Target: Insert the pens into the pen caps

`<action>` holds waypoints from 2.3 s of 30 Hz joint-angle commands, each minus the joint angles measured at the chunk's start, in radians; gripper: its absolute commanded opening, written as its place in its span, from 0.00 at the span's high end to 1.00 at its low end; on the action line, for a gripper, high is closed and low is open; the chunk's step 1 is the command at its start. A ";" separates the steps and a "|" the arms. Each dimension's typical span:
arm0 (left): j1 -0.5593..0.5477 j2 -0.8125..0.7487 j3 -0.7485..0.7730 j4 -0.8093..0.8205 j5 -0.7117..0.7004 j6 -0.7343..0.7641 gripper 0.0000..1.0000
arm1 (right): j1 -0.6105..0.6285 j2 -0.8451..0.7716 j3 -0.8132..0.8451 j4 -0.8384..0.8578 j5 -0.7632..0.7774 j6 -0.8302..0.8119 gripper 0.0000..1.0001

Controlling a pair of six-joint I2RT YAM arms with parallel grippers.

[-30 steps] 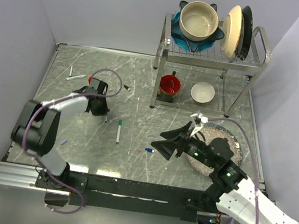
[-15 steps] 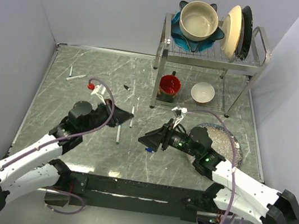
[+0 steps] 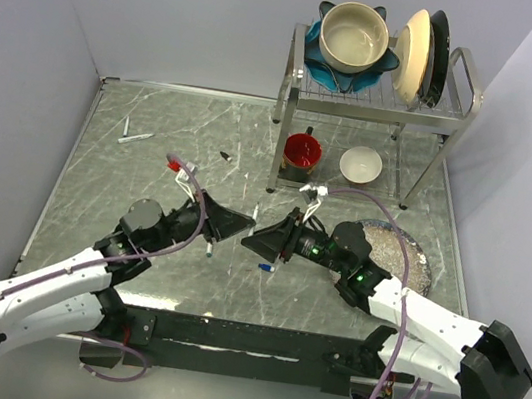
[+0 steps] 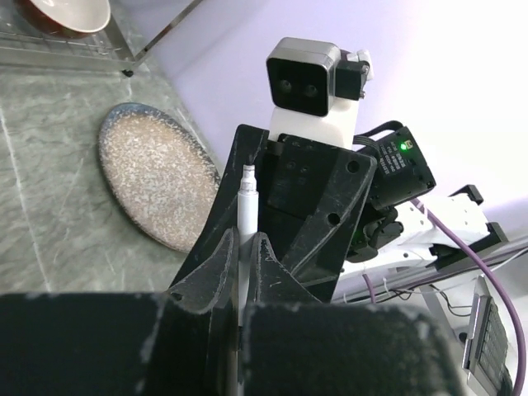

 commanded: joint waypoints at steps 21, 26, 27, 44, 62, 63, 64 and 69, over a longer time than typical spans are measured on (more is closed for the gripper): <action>-0.118 -0.042 -0.014 0.104 -0.145 0.032 0.99 | 0.017 -0.056 0.000 0.192 -0.021 0.078 1.00; -0.118 -0.063 0.066 -0.052 -0.223 0.080 0.37 | 0.017 -0.106 -0.012 0.116 0.028 0.047 1.00; -0.118 -0.068 0.078 -0.110 -0.234 0.088 0.30 | 0.017 -0.131 -0.012 0.058 0.045 0.026 1.00; 0.210 0.202 0.587 -0.938 -0.682 0.002 0.10 | 0.017 -0.445 -0.041 -0.280 0.273 -0.132 1.00; 0.531 1.064 1.113 -0.648 -0.206 0.451 0.43 | 0.016 -0.642 -0.061 -0.409 0.358 -0.226 1.00; 0.549 1.123 1.144 -0.632 -0.133 0.448 0.50 | 0.019 -0.643 -0.063 -0.409 0.356 -0.224 1.00; 0.557 1.153 1.164 -0.610 -0.093 0.444 0.61 | 0.016 -0.644 -0.064 -0.409 0.355 -0.223 1.00; 0.572 1.331 1.314 -0.606 0.030 0.485 0.82 | 0.017 -0.637 -0.064 -0.411 0.352 -0.227 1.00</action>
